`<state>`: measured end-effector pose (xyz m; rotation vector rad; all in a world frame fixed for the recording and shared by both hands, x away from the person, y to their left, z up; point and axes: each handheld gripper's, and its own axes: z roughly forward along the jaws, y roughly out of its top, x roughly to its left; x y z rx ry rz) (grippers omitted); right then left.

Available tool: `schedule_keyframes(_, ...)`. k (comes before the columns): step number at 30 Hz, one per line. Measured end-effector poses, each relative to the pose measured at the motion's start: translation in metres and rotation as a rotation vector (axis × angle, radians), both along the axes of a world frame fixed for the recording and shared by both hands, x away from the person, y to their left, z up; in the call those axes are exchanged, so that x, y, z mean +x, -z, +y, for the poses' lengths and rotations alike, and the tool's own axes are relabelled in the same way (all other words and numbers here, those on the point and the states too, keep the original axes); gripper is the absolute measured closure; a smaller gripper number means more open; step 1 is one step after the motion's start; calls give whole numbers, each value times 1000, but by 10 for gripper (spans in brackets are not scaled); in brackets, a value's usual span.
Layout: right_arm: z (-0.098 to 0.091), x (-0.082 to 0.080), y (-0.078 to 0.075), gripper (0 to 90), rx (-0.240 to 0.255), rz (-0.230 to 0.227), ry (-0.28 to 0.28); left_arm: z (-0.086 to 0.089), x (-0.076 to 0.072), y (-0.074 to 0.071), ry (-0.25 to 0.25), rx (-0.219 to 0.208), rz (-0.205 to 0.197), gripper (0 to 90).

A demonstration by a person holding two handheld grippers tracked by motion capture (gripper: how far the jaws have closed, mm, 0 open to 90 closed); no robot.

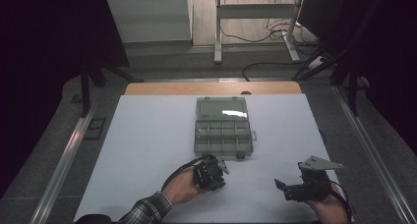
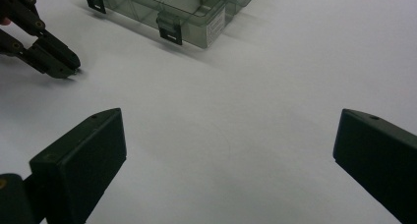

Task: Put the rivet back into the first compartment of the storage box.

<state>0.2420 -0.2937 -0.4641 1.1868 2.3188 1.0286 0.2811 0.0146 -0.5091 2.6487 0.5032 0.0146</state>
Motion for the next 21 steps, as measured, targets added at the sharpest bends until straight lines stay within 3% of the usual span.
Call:
schedule_keyframes(15,0,0,0,0,1,-1,-2,10,7,-16,-29,-77,57,825)
schedule_keyframes(21,0,0,0,0,4,-2,0,16,9,-24,-48,-99,55,825)
